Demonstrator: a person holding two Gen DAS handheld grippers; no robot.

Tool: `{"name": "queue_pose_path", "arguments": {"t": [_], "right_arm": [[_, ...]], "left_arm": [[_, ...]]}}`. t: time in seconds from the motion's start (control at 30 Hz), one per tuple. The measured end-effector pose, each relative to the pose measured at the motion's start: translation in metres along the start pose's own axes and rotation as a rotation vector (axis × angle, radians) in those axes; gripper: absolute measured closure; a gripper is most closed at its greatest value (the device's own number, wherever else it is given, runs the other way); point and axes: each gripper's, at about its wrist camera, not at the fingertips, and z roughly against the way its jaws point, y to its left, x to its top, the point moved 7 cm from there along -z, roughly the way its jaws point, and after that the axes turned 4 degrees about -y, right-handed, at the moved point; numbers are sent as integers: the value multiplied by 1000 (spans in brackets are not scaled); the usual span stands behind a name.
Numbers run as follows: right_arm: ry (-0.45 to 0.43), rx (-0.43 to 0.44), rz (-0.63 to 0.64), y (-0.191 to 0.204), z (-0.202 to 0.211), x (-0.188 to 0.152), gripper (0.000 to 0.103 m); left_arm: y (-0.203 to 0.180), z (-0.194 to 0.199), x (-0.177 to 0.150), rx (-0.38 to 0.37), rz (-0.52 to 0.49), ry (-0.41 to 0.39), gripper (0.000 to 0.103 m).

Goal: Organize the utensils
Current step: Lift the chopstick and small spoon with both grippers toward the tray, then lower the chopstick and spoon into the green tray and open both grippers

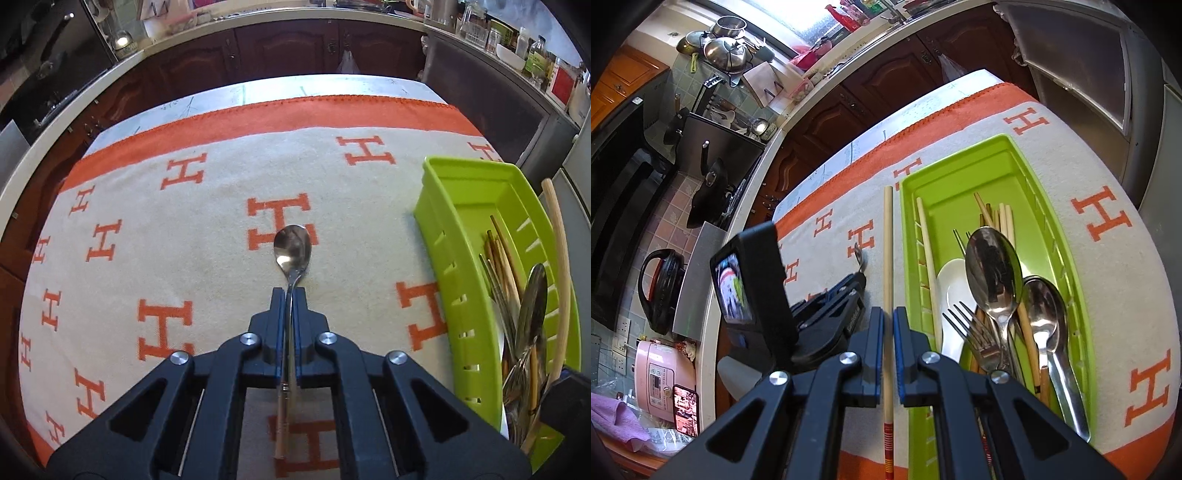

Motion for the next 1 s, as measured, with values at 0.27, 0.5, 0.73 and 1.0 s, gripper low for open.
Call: {"name": "queue_pose_path", "arguments": {"t": [0.27, 0.5, 0.73, 1.0], "right_arm": [[-29, 28, 3, 1, 26, 6, 98], [-92, -34, 44, -4, 63, 21, 98], [-108, -194, 112, -22, 64, 31, 98], [-40, -270, 140, -42, 32, 35, 97]], "left_arm": [[10, 57, -2, -163, 88, -13, 102], [-5, 127, 8, -323, 137, -29, 102], [-57, 157, 8, -411, 117, -22, 102], [-102, 119, -15, -412, 82, 87, 102]]}}
